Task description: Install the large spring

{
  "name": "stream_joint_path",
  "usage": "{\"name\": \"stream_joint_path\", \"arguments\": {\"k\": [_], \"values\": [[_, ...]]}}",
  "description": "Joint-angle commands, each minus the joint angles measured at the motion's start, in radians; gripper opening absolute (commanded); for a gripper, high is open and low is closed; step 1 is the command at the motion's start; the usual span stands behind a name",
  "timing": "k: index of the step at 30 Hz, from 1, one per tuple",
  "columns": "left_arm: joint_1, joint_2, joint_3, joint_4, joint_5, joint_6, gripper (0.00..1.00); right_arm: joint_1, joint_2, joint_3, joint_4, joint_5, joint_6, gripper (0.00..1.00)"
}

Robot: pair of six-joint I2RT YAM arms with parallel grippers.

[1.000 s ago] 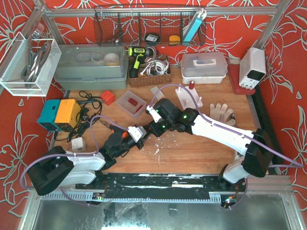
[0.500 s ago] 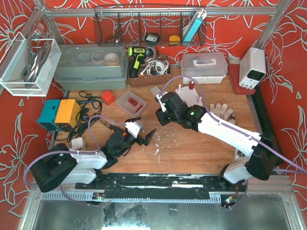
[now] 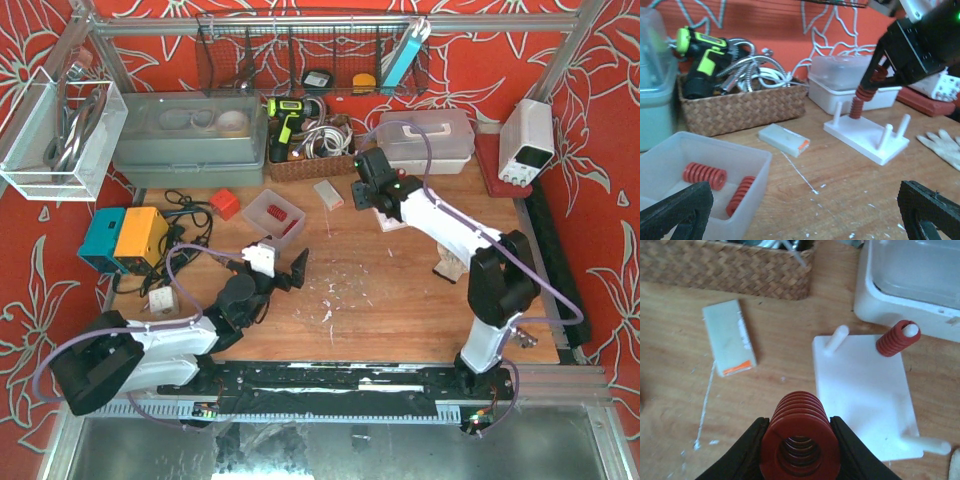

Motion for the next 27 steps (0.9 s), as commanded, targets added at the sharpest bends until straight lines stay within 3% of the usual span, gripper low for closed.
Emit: {"name": "stream_joint_path", "arguments": {"k": [1, 4, 9, 27], "values": [[0.003, -0.054, 0.029, -0.129, -0.132, -0.112, 1.0, -0.065, 0.069, 0.103, -0.009, 0.009, -0.02, 0.0], [0.004, -0.061, 0.05, -0.203, -0.133, -0.148, 1.0, -0.107, 0.126, 0.147, -0.01, -0.027, -0.014, 0.0], [0.005, -0.06, 0.042, -0.171, -0.051, -0.133, 1.0, -0.156, 0.214, 0.236, -0.024, -0.098, 0.001, 0.0], [0.005, -0.094, 0.031, -0.164, -0.006, -0.143, 1.0, -0.187, 0.393, 0.403, -0.073, -0.095, 0.014, 0.0]]}}
